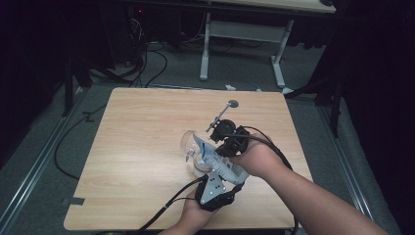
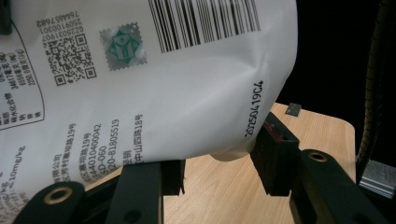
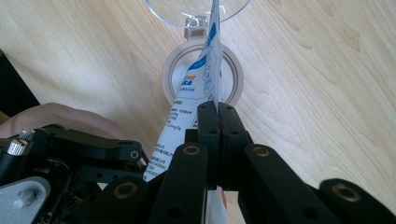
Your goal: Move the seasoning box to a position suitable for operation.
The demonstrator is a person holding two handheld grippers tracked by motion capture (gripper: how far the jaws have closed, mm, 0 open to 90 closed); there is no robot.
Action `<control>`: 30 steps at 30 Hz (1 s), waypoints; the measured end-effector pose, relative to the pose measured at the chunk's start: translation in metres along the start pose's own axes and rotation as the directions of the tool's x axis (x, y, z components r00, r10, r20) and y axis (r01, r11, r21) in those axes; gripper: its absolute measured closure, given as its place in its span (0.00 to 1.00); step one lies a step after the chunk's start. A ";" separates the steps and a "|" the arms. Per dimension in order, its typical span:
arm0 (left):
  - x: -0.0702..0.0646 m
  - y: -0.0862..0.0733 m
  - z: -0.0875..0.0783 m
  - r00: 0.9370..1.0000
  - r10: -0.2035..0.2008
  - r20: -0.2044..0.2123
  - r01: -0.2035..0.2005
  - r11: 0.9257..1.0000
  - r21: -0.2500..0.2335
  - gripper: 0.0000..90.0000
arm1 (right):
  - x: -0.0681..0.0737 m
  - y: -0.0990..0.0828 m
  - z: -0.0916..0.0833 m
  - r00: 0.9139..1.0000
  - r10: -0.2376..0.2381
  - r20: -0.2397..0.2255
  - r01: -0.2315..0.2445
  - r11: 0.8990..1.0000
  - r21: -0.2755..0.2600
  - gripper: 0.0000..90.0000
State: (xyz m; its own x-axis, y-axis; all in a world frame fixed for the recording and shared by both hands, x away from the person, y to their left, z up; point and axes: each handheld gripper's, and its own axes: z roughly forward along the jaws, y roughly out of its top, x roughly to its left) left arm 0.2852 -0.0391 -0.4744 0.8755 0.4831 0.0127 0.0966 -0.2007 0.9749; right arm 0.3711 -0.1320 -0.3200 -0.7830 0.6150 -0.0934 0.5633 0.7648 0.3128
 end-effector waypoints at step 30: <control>-0.001 0.001 -0.001 1.000 -0.006 0.004 0.006 1.000 -0.014 0.65 | 0.001 0.001 -0.001 1.000 0.000 -0.001 0.000 1.000 -0.007 1.00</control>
State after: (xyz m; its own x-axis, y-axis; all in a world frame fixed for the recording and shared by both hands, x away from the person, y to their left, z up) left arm 0.2842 -0.0387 -0.4728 0.8765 0.4813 0.0057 0.0958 -0.1860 0.9779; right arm 0.3702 -0.1309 -0.3186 -0.7834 0.6146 -0.0928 0.5611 0.7635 0.3198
